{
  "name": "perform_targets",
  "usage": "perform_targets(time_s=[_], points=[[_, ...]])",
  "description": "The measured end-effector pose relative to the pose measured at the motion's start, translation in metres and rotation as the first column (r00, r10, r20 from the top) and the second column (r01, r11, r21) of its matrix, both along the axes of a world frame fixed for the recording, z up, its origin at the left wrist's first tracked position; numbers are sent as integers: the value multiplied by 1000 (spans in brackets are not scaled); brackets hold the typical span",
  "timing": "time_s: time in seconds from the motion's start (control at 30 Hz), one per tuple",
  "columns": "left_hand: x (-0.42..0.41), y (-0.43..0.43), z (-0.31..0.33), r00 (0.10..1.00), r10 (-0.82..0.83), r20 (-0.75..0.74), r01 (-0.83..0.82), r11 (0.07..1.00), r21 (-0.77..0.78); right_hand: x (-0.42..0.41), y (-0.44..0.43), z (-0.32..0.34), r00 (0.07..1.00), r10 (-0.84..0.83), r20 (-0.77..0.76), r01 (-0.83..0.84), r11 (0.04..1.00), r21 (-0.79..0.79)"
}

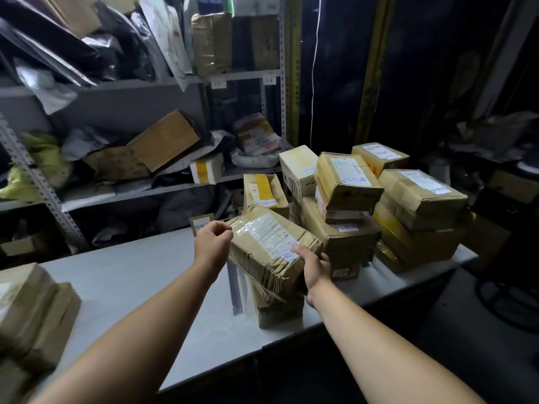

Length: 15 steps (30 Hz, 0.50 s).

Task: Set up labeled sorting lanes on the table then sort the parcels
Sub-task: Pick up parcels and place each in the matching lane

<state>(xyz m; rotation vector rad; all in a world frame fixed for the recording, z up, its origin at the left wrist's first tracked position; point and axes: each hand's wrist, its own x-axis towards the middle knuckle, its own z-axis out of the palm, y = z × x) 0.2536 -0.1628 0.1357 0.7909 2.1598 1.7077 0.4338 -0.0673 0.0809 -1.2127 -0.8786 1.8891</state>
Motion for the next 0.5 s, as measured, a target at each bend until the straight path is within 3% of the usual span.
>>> perform_targets(time_s=[0.5], points=[[2, -37, -20, 994, -82, 74, 85, 996, -35, -14, -8, -8, 997, 64, 30, -65, 997, 35]])
